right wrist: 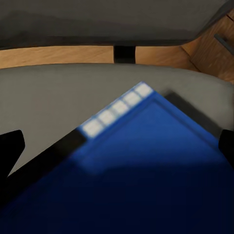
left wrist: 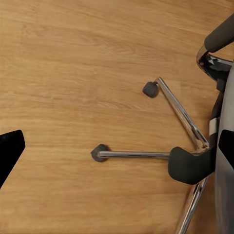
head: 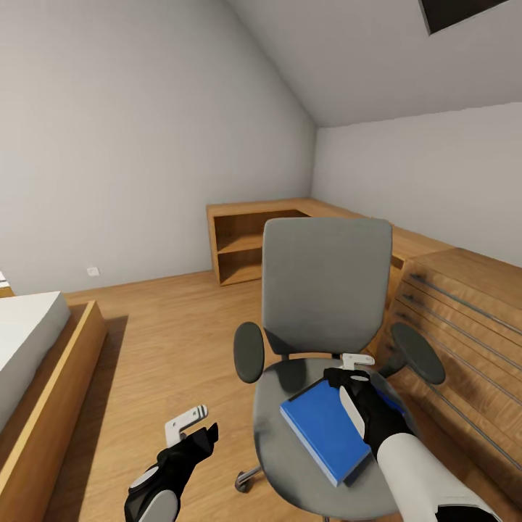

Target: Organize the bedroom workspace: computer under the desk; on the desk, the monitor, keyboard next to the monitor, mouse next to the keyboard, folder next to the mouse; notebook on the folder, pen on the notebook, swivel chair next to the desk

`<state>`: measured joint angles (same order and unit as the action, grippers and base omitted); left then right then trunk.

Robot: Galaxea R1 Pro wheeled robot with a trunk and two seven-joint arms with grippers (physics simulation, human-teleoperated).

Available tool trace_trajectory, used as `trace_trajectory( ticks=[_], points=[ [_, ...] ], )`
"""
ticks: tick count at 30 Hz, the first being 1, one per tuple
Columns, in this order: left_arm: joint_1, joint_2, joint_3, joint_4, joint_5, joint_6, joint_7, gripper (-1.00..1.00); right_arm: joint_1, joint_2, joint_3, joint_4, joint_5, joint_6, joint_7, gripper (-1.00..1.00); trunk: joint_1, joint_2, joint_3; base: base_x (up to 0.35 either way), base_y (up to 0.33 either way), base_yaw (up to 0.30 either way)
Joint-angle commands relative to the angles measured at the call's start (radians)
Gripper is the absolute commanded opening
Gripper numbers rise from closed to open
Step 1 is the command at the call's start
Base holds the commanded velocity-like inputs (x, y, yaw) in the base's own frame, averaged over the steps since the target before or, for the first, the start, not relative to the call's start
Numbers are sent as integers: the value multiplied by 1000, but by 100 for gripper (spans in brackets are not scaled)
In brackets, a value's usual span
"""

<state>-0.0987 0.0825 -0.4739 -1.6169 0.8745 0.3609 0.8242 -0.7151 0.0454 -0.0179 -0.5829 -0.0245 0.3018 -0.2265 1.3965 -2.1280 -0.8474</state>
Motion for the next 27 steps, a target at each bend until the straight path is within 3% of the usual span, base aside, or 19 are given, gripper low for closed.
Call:
trace_trajectory(
  ticks=[1, 19, 27],
  points=[
    [-1, 1, -2, -1, 5, 3, 7, 100, 0, 1, -4, 6, -14, 3, -2, 100, 0, 0, -1, 0, 0, 0],
    [-1, 2, -1, -1, 5, 3, 6, 100, 0, 1, -4, 6, -13, 3, -2, 100, 0, 0, -1, -2, 0, 0],
    [-1, 2, -2, -1, 5, 3, 6, 100, 0, 1, -4, 6, -13, 3, -2, 100, 0, 0, -1, -190, -39, 0]
  ],
)
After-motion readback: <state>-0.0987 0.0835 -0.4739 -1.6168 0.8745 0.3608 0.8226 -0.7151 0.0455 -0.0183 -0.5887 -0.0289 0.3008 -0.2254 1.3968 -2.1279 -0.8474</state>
